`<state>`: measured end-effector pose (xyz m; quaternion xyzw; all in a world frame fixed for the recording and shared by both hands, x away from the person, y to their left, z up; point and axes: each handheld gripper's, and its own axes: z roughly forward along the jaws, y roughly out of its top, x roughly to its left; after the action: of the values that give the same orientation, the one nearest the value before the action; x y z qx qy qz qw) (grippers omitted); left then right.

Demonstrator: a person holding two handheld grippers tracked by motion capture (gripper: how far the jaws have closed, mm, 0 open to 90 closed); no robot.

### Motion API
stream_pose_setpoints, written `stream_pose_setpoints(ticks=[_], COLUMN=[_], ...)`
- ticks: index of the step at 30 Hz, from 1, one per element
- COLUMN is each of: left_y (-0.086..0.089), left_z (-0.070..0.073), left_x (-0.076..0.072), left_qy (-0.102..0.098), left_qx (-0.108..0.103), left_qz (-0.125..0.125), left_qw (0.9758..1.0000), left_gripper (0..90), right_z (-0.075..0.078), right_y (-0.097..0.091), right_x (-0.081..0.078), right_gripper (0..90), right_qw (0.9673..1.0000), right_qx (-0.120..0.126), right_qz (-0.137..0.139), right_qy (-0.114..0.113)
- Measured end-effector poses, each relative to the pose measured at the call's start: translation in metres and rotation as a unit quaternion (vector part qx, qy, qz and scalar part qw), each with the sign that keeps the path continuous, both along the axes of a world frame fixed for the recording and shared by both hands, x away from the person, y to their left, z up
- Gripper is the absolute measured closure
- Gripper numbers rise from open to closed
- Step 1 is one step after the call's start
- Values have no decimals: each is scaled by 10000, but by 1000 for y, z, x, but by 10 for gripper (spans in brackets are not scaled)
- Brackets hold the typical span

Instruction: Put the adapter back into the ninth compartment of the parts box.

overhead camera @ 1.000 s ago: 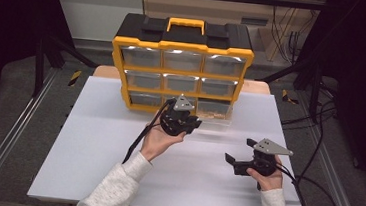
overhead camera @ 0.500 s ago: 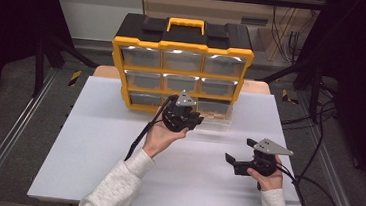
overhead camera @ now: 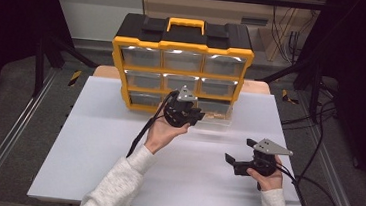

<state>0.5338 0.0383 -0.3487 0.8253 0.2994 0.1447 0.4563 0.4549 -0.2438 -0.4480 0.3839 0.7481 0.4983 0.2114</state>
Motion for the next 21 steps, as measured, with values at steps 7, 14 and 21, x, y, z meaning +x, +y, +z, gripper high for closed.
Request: stream_pose_setpoints(ticks=[7, 14, 21], left_y=[-3, -6, -9], left_z=[1, 0, -1], left_x=[5, 11, 18], left_qy=[-19, -31, -81], left_qx=[-16, -9, 10], left_qz=[0, 12, 21], left_qw=[10000, 10000, 10000], left_gripper=[762, 762, 762], right_z=[0, 0, 0], right_y=[0, -1, -1], right_x=[0, 0, 0], right_gripper=[6, 5, 6], right_qw=[10000, 10000, 10000], right_qx=[7, 7, 8], right_qz=[10, 3, -4], right_qy=[-6, -8, 1])
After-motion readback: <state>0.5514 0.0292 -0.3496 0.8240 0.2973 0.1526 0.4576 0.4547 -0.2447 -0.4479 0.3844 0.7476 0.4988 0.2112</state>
